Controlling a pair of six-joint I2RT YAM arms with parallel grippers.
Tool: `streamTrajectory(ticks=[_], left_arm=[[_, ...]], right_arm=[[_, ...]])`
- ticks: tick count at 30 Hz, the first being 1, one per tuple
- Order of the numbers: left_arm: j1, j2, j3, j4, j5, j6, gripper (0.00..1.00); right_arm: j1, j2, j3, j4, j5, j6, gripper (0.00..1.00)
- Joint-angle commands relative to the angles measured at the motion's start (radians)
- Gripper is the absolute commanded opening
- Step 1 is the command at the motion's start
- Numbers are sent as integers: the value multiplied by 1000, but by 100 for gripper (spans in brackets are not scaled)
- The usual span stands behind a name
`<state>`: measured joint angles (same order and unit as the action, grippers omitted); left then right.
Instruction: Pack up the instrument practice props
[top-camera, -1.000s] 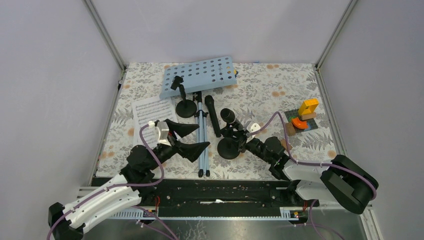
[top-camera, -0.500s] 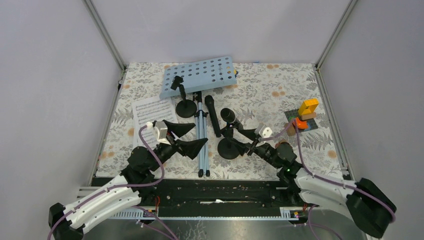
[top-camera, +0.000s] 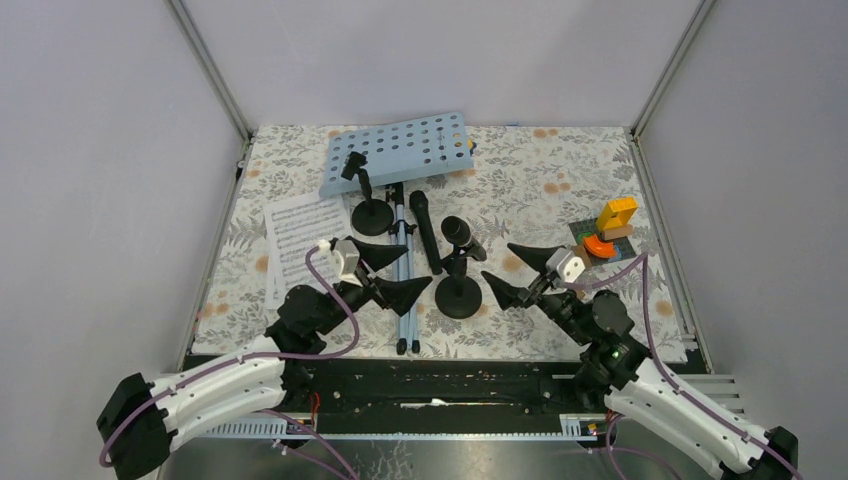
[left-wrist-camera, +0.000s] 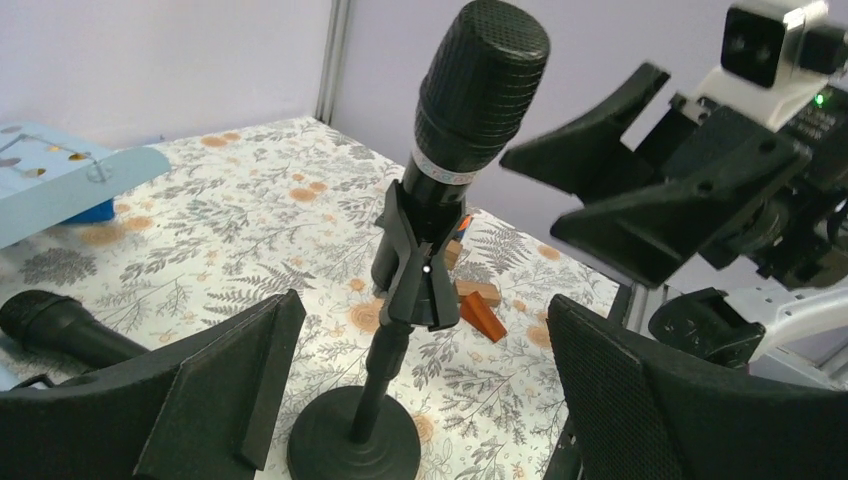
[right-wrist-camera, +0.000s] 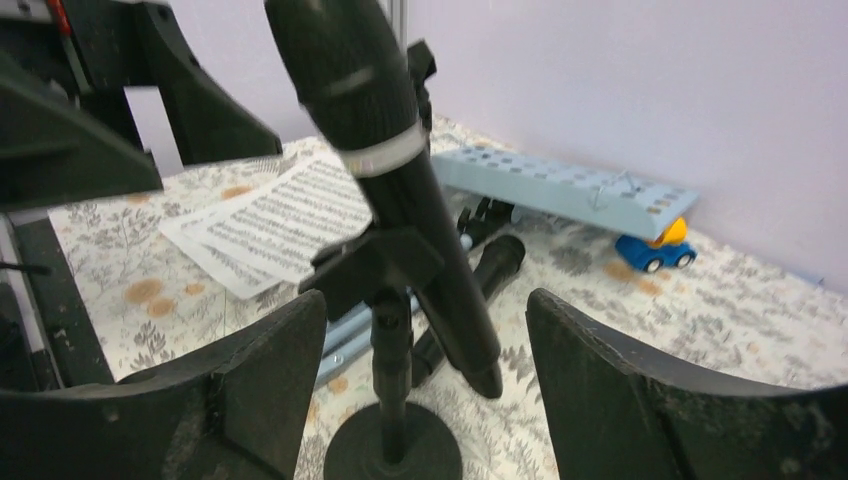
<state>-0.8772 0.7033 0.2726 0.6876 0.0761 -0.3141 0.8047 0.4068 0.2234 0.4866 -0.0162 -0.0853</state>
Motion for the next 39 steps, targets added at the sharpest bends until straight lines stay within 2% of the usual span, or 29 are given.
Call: streamTrajectory(ticks=[1, 5, 9, 12, 20, 28, 33, 34, 36, 39], left_arm=[[-18, 22, -30, 202, 52, 50, 99], [-39, 54, -31, 203, 29, 121, 99], [-52, 87, -48, 249, 161, 254, 99], [-58, 111, -44, 253, 187, 305, 99], [-60, 170, -45, 305, 126, 306, 99], [-62, 245, -48, 389, -4, 252, 99], [-69, 299, -43, 434, 1, 230, 99], [-69, 306, -42, 440, 5, 227, 99], [-72, 320, -39, 449, 10, 227, 99], [-74, 347, -29, 458, 0, 234, 99]], right_arm=[[7, 69, 130, -8, 4, -67, 81], [7, 214, 227, -13, -60, -183, 82], [6, 333, 326, -22, -88, -292, 83], [6, 401, 370, -20, -118, -365, 84], [7, 526, 417, 25, -158, -434, 81], [6, 560, 446, 23, -217, -445, 63], [6, 565, 455, 44, -234, -444, 68], [6, 566, 459, 42, -233, -443, 66], [6, 568, 466, 34, -232, -445, 57], [7, 571, 474, 16, -232, -449, 34]])
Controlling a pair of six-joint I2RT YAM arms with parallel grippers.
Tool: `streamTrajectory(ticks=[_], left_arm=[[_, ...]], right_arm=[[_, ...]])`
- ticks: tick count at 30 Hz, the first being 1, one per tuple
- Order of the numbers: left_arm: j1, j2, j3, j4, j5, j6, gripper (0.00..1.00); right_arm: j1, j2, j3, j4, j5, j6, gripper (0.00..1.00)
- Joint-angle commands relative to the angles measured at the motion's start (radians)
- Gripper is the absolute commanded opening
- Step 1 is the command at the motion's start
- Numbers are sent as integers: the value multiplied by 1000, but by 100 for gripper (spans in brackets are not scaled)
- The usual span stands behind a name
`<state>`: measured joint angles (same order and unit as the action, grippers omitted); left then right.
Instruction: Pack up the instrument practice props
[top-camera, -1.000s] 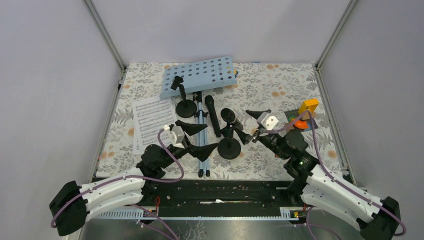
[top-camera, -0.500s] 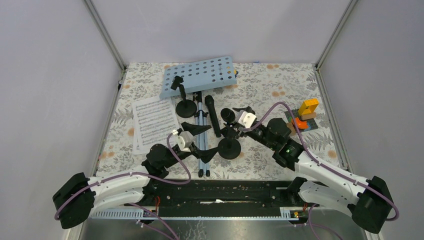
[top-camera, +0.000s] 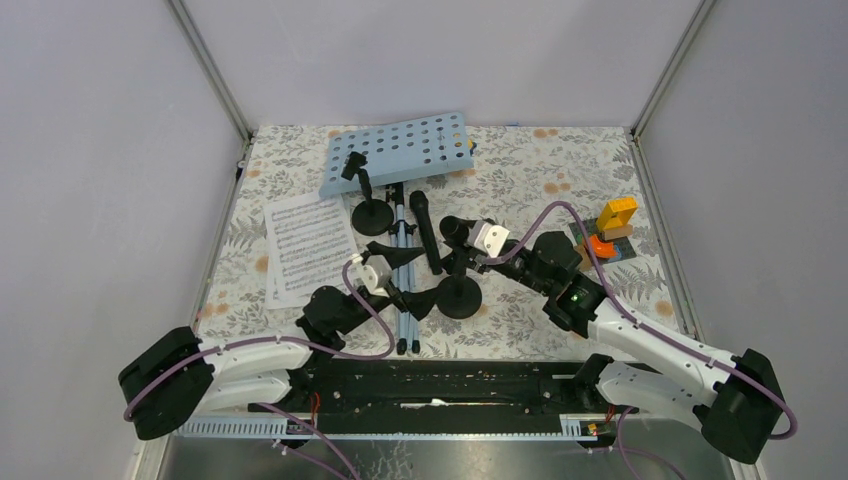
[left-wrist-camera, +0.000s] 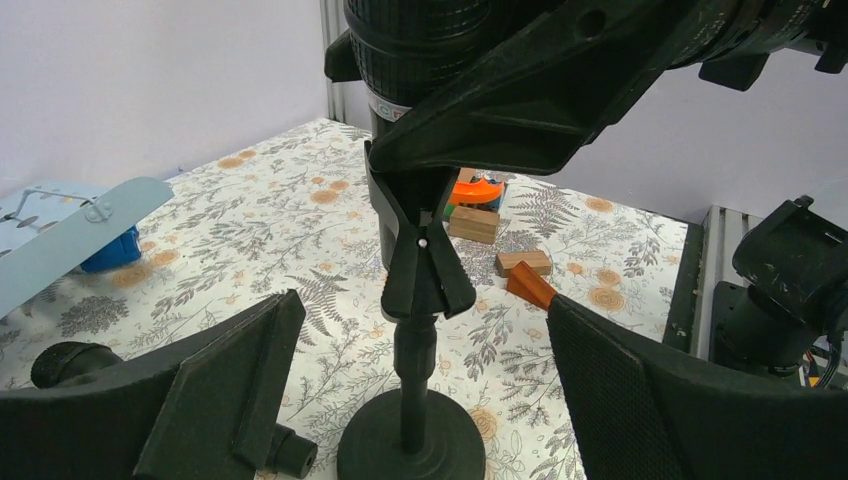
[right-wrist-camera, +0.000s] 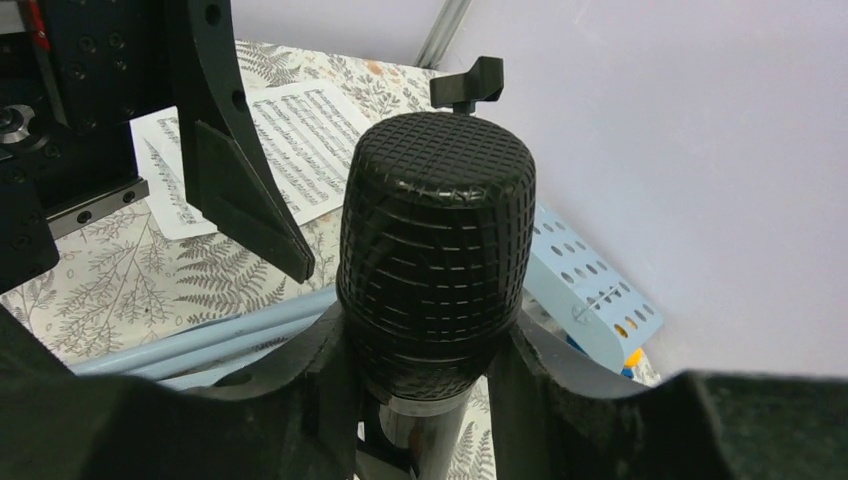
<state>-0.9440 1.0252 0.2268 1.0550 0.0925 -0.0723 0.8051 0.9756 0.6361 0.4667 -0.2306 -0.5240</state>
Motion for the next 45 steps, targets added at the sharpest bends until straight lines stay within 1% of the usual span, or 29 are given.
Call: streamTrajectory(ticks=[1, 2, 3, 9, 12, 16, 18, 19, 20, 23, 25, 27, 28, 30, 31, 35, 39, 40, 41, 42, 43, 44, 45], left_arm=[[-8, 35, 22, 91, -31, -5, 99], [-9, 45, 29, 89, -47, -1, 99], [-10, 54, 35, 87, -63, 4, 99], [-13, 112, 70, 118, -86, 7, 99], [-14, 143, 93, 142, -71, -6, 99], [-15, 197, 140, 135, -39, -25, 99], [-16, 226, 159, 137, -31, -35, 97], [-17, 241, 167, 139, -25, -38, 93], [-17, 254, 174, 140, -5, -37, 88], [-17, 284, 192, 124, 30, -39, 68], [-16, 298, 199, 111, 49, -45, 48], [-16, 308, 201, 101, 59, -51, 24], [-17, 312, 200, 101, 61, -55, 15], [-16, 319, 198, 102, 58, -63, 0], [-16, 322, 197, 102, 58, -65, 0], [-16, 332, 196, 101, 57, -71, 0], [-16, 337, 195, 100, 42, -83, 0], [-17, 335, 196, 97, 39, -88, 14], [-17, 332, 199, 92, 32, -93, 38], [-17, 311, 214, 56, -26, -111, 84], [-16, 301, 220, 42, -47, -115, 96], [-16, 289, 226, 28, -68, -116, 98], [-16, 275, 237, 11, -84, -116, 99]], right_arm=[[6, 4, 64, 29, -18, -9, 20], [6, 3, 66, 25, -18, -7, 7], [6, 3, 67, 23, -15, 1, 0], [5, 6, 66, 5, -34, 11, 0], [6, 7, 65, 3, -38, 16, 0], [6, 6, 66, -5, -48, 18, 0], [6, 1, 67, -9, -50, 16, 0], [6, -2, 65, -12, -51, 13, 0], [6, -4, 65, -15, -50, 13, 0], [6, -13, 69, -26, -44, 10, 0], [6, -20, 76, -36, -43, 6, 0], [6, -27, 90, -53, -42, -2, 0], [6, -32, 98, -68, -39, -8, 0], [6, -43, 129, -98, -33, -25, 0], [5, -47, 153, -122, -27, -31, 0], [6, -72, 273, -220, 14, -53, 0], [6, -121, 341, -232, 85, -55, 0], [6, -133, 356, -232, 110, -46, 0], [6, -140, 373, -232, 138, -25, 0], [6, -127, 456, -285, 221, 90, 0], [6, -108, 505, -346, 247, 122, 0], [6, -85, 557, -403, 265, 146, 0], [6, -59, 604, -447, 277, 165, 0]])
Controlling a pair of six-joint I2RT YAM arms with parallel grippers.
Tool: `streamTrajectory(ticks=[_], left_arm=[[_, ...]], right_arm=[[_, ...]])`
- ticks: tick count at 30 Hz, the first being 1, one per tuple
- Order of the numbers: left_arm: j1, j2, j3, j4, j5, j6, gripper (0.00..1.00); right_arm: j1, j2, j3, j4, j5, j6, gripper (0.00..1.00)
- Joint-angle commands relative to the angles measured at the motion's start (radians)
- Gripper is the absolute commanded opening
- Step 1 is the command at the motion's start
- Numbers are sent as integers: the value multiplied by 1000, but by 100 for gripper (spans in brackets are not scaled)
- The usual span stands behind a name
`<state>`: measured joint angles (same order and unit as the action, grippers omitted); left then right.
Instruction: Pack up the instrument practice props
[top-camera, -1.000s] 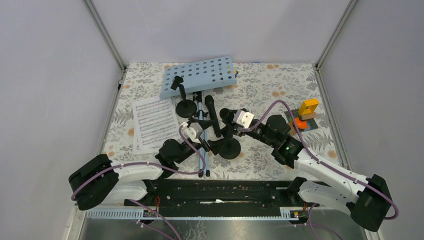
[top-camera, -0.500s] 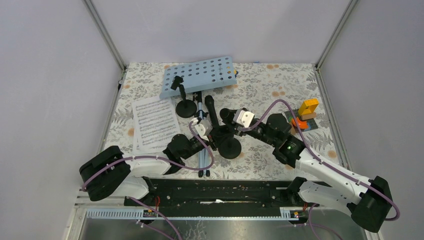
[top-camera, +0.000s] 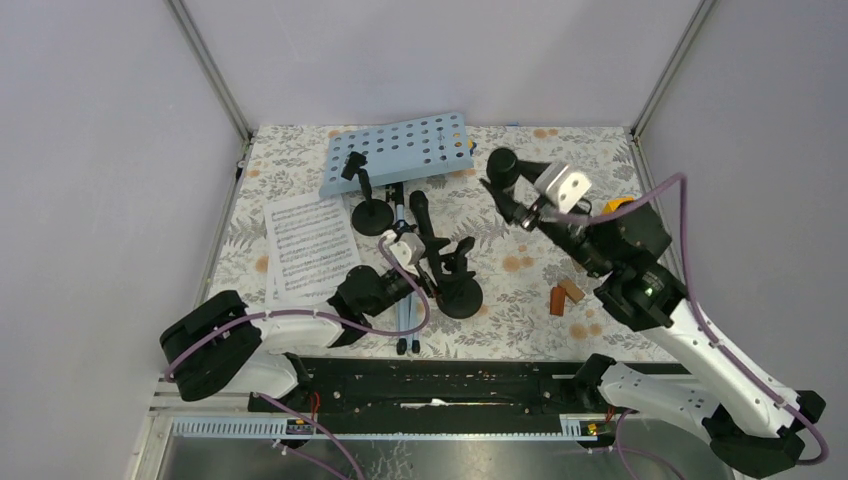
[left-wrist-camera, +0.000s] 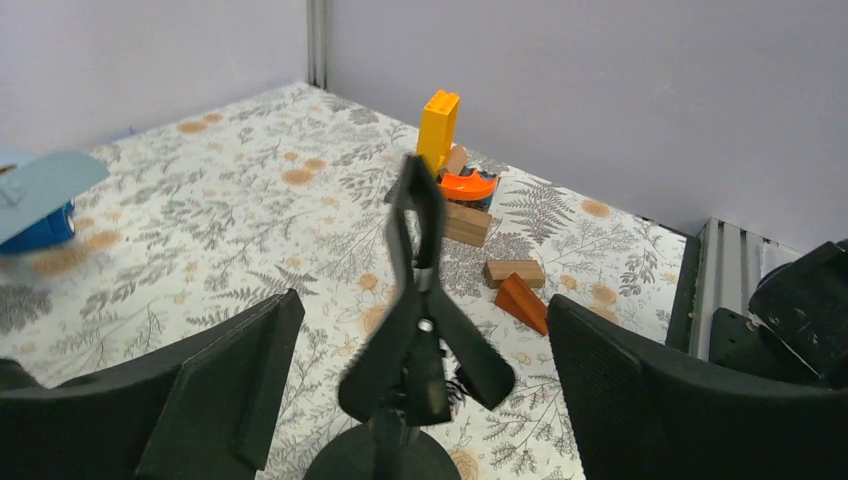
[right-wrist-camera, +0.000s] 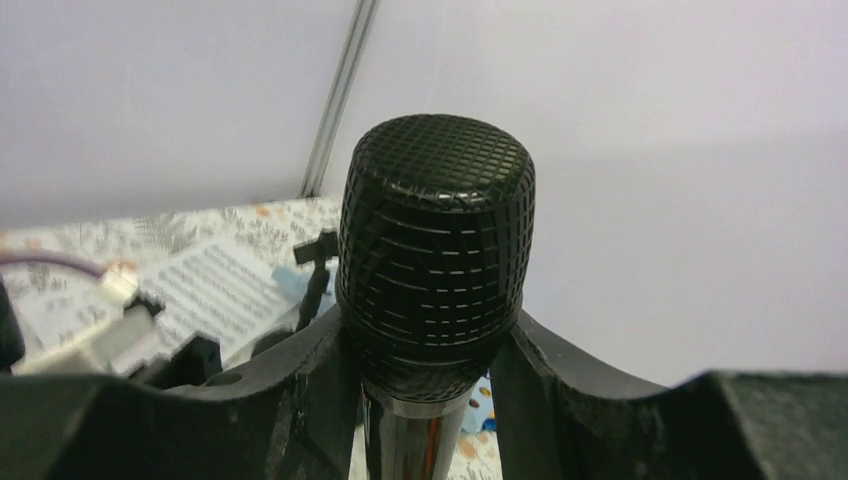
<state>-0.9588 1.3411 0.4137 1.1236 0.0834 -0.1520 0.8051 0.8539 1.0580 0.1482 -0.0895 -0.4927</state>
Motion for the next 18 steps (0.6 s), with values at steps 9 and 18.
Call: streamTrajectory(ticks=[9, 18], left_arm=[[-1, -289, 175, -487, -259, -50, 99], [1, -662, 273, -1145, -463, -148, 99]], right_arm=[[6, 240, 423, -246, 243, 395, 0], [-185, 553, 659, -597, 525, 540, 0]])
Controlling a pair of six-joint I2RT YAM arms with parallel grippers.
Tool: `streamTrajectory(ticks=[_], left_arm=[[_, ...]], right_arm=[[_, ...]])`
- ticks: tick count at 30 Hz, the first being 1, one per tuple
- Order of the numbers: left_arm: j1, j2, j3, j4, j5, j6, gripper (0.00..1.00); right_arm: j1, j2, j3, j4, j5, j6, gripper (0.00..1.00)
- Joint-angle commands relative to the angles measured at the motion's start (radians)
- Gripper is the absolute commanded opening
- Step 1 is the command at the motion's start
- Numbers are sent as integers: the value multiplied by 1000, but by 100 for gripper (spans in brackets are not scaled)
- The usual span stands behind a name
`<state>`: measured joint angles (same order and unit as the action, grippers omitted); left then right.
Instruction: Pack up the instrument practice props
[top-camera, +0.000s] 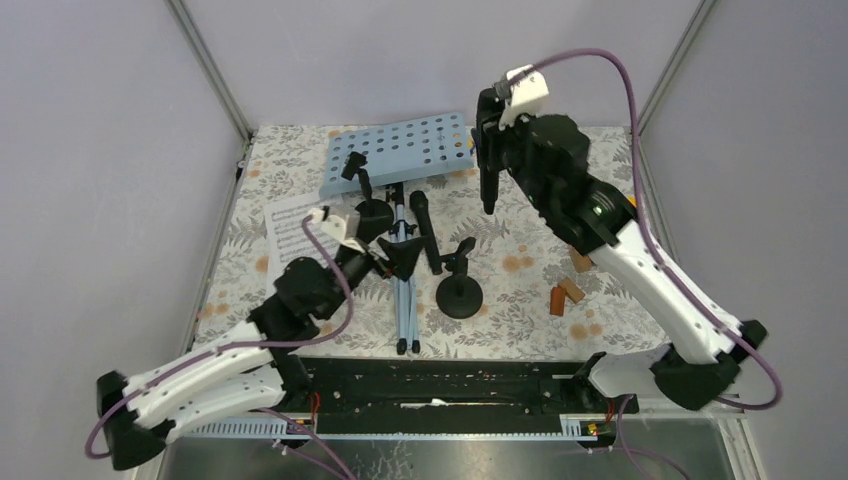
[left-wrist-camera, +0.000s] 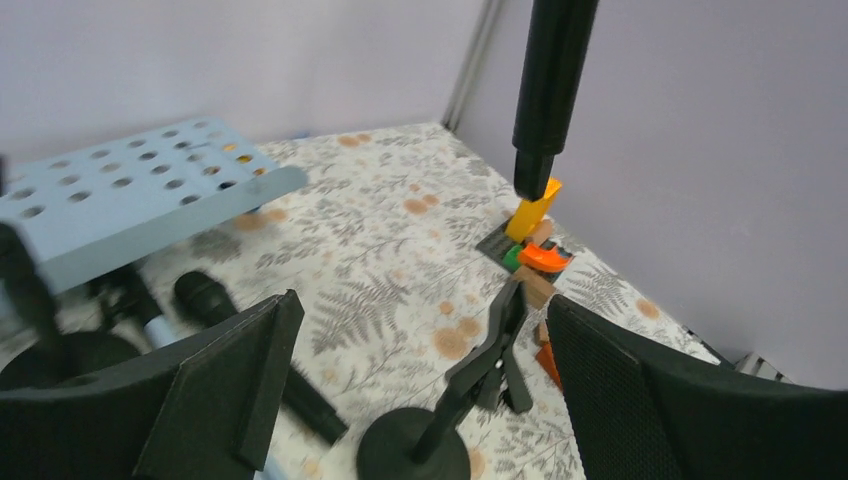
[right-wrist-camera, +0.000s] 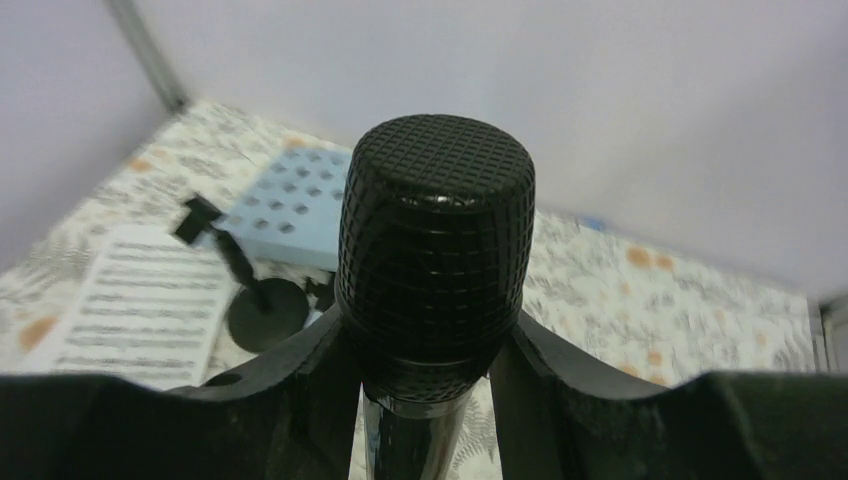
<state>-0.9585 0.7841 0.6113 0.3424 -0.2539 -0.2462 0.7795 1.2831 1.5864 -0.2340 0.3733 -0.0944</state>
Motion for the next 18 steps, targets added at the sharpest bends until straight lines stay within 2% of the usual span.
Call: streamTrajectory(ticks=[1, 4, 9, 14, 18], left_arm=[[0, -135, 91, -429, -141, -56, 99], [1, -218, 127, -614, -206, -74, 99], [0, -333, 163, -827, -276, -114, 99], [1, -433, 141, -911, -304, -112, 99], [0, -460, 133, -955, -338, -133, 99]], right_arm=[[-216, 157, 150, -267, -8, 192, 0], [-318, 236, 115, -300, -201, 219, 0], [-393, 378, 29, -243, -550, 236, 3], [-399, 548, 28, -177, -668, 248, 7], [-400, 694, 83, -168, -727, 280, 17]])
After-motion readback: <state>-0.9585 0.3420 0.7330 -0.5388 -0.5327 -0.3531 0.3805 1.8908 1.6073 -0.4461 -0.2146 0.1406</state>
